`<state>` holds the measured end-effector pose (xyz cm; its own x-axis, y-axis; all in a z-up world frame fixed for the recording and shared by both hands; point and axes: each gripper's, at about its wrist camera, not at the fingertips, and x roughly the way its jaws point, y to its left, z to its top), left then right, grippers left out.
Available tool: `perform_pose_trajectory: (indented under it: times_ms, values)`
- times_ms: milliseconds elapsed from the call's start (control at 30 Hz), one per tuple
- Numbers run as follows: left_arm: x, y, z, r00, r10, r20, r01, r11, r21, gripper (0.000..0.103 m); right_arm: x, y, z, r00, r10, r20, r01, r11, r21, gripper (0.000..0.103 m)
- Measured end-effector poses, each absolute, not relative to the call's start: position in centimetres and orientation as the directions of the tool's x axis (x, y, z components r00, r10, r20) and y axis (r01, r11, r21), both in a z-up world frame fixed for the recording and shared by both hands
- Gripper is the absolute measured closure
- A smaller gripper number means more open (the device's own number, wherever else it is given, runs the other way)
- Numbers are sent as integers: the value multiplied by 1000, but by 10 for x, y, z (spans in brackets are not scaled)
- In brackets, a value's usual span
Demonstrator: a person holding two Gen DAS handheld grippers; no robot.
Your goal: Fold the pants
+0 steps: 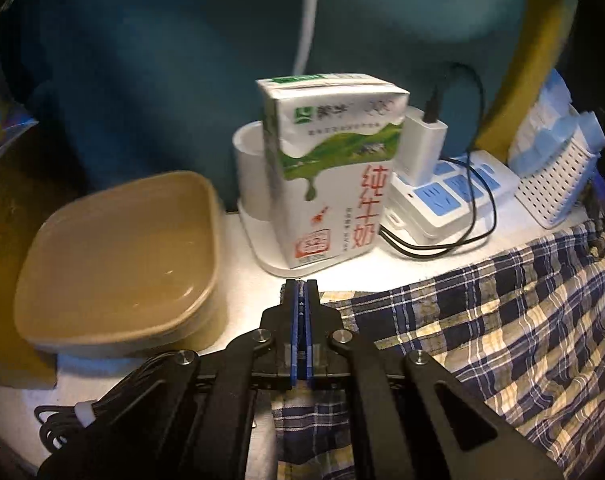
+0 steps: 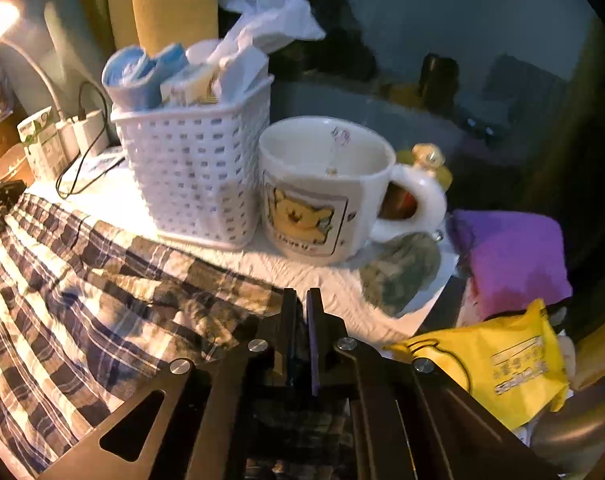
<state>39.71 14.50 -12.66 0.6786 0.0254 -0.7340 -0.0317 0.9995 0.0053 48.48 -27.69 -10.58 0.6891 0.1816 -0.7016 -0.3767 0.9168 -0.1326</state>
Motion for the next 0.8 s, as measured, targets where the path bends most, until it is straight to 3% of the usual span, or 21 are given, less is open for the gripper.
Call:
perform_pose_trajectory:
  times_ms: [167,267,333,400,467,600,667,700,733,767,800]
  values:
    - [406,155,-132,665,100,-741,-121,992,24,101,495,-276,-107,705,116,-700,-340,921,-189,99]
    - [403,162,-126,658,61,-751,-125,992,-29,100,500,-278,-112,689,101,-718,-324,929,-180,99]
    - [392,164,-115,669,54,-741,-109,994,-26,89,491,-278,-105,703,109,-703,-320,931,-176,99]
    - [377,167,-104,668,25,-744,-80,996,-38,59,480,-277,-96,719,116,-685,-319,931,-177,99]
    - [356,153,-90,683,15,-730,-48,999,-25,48,465,-275,-85,726,144,-673,-334,929,-162,99]
    - [326,121,-81,680,-42,-732,43,999,-17,47,428,-264,-72,728,197,-656,-378,915,-144,98]
    - [307,106,-77,679,-74,-730,75,997,-31,47,409,-254,-70,719,227,-657,-405,905,-130,93]
    - [296,100,-76,679,-88,-729,89,995,-38,47,400,-250,-69,714,240,-658,-418,900,-125,72]
    - [282,91,-76,677,-106,-728,107,993,-45,47,393,-246,-68,709,248,-660,-425,897,-120,31]
    - [271,84,-76,676,-120,-727,118,991,-54,47,385,-244,-69,706,257,-660,-430,896,-110,12]
    - [260,79,-77,672,-132,-729,127,990,-63,47,376,-242,-70,706,271,-654,-435,895,-99,1]
